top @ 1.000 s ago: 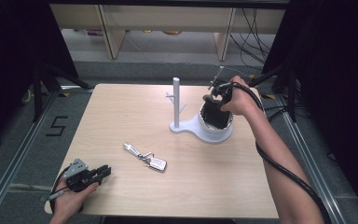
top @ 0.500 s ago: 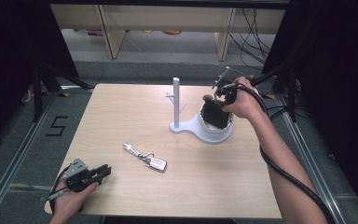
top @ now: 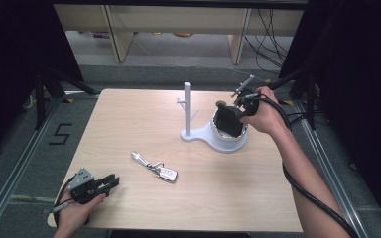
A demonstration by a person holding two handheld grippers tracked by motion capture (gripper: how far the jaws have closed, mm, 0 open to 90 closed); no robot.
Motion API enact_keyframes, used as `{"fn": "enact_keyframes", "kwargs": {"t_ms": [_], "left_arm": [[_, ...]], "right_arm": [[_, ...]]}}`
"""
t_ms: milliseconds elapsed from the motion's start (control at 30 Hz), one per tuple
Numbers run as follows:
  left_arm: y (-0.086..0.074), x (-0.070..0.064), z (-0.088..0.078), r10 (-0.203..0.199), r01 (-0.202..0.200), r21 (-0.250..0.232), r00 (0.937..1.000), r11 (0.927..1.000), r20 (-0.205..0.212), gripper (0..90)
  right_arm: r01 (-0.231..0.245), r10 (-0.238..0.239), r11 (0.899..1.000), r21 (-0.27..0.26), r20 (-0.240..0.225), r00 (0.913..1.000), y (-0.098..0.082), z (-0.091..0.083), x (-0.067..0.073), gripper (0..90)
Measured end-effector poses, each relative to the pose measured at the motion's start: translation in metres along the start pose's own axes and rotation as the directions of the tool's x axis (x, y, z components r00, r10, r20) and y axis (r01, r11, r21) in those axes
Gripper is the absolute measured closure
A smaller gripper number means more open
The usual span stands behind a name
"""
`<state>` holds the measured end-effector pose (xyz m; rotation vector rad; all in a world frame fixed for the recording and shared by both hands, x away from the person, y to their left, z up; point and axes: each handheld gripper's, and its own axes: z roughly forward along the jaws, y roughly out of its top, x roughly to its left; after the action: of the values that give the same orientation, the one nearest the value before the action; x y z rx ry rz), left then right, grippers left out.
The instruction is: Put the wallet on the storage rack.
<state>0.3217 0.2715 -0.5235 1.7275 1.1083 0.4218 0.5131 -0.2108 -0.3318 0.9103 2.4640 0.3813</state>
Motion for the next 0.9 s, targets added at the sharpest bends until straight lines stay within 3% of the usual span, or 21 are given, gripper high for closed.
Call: {"fn": "enact_keyframes", "kwargs": {"t_ms": [100,367,400,433,600,767,900], "left_arm": [[0.001,-0.001,0.000,0.006,-0.006,0.004,1.0000,1.0000,-0.002,67.8],[0.008,-0.006,0.002,0.011,-0.011,0.000,0.9999,0.9999,0.004,58.9],[0.009,-0.006,0.003,0.016,-0.016,-0.002,0.9999,0.9999,0.005,56.5],[0.010,-0.007,0.004,0.017,-0.017,-0.004,0.9998,0.9999,0.010,54.1],[0.014,-0.011,0.008,0.054,-0.054,-0.001,0.9985,0.9985,0.012,45.5],[0.022,-0.017,0.014,0.091,-0.091,-0.006,0.9956,0.9958,0.023,43.0],[0.027,-0.021,0.020,0.082,-0.082,-0.012,0.9959,0.9966,0.039,42.7]], "right_arm": [[-0.041,0.041,0.999,-0.015,0.002,0.9992,-0.006,-0.005,0.004,55.8],[-0.073,0.072,0.996,-0.057,-0.033,0.9969,-0.029,-0.017,0.016,49.2],[-0.108,0.105,0.993,-0.053,-0.053,0.9931,-0.033,-0.019,0.019,48.9],[-0.088,0.084,0.994,-0.064,-0.058,0.9948,-0.036,-0.020,0.019,48.6],[-0.125,0.118,0.988,-0.092,-0.074,0.9902,-0.059,-0.025,0.028,47.4],[-0.163,0.156,0.980,-0.114,-0.074,0.9850,-0.082,-0.022,0.042,46.3],[-0.193,0.183,0.974,-0.117,-0.087,0.9792,-0.100,-0.016,0.054,45.5]]}}
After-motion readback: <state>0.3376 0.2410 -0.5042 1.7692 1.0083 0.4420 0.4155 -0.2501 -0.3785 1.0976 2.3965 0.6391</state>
